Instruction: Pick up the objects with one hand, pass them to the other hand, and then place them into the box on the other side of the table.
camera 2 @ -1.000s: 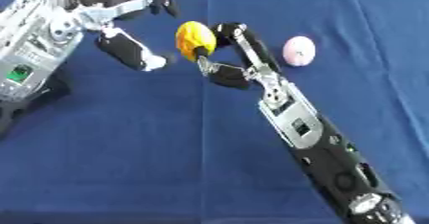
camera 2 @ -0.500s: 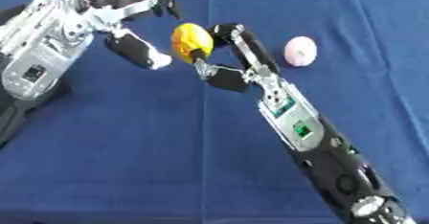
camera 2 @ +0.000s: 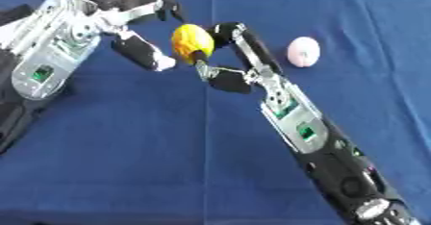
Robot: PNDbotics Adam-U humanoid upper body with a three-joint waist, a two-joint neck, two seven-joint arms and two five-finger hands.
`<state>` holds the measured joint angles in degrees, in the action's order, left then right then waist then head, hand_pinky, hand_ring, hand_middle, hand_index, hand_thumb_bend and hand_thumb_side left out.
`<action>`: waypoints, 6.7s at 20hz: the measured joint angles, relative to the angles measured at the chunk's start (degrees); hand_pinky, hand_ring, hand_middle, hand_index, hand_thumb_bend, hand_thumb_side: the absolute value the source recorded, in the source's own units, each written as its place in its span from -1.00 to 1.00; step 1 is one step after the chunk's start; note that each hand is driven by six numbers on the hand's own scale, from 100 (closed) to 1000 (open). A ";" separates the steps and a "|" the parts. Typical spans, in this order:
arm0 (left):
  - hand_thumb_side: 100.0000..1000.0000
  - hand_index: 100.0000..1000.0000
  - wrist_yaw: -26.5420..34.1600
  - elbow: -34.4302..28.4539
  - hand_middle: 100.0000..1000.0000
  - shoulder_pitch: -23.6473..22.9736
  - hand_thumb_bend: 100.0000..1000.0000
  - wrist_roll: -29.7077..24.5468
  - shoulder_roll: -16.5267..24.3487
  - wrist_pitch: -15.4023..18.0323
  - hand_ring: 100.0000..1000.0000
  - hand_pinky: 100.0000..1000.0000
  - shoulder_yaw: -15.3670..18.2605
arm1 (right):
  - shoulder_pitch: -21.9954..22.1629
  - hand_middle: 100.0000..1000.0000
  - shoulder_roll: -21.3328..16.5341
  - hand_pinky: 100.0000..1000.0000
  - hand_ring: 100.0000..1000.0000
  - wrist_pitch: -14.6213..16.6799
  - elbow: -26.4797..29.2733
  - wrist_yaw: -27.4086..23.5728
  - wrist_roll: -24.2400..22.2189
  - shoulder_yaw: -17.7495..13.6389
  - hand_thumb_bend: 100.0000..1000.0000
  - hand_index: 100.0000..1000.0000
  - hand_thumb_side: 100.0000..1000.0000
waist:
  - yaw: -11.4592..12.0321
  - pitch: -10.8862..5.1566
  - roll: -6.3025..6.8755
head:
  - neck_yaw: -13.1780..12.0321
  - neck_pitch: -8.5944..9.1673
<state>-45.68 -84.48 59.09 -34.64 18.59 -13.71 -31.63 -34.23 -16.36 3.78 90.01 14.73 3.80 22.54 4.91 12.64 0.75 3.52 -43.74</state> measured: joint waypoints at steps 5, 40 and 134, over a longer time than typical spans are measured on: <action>-0.44 0.64 -0.91 1.19 0.51 0.00 -0.33 0.31 -0.57 0.21 0.48 0.51 -0.06 | 0.00 -0.13 -0.02 0.39 0.09 0.26 0.10 0.71 -0.02 0.36 -1.00 -0.18 -0.88 | -0.02 0.00 0.00 | -0.44 0.00; -0.48 0.54 7.17 -2.84 0.40 -0.86 -0.38 1.87 0.84 -0.33 0.38 0.44 -1.08 | 0.00 -0.10 -0.50 0.38 0.10 0.10 1.38 1.99 -0.41 0.47 -1.00 -0.18 -0.88 | 0.01 0.00 0.00 | 0.11 -0.01; -0.77 -0.26 3.09 -10.23 -0.42 -7.72 -1.00 7.76 14.13 -9.58 -0.14 0.10 12.93 | 0.26 0.69 -5.16 0.68 0.65 -12.21 2.16 6.23 -5.19 -0.45 -1.00 0.62 -0.10 | 0.39 -0.55 -0.02 | -3.24 -0.01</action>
<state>-42.59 -94.70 51.37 -26.88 32.73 -23.29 -18.69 -33.97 -21.53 -8.42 92.17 20.96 -1.38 22.09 5.31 12.10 0.74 0.28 -43.75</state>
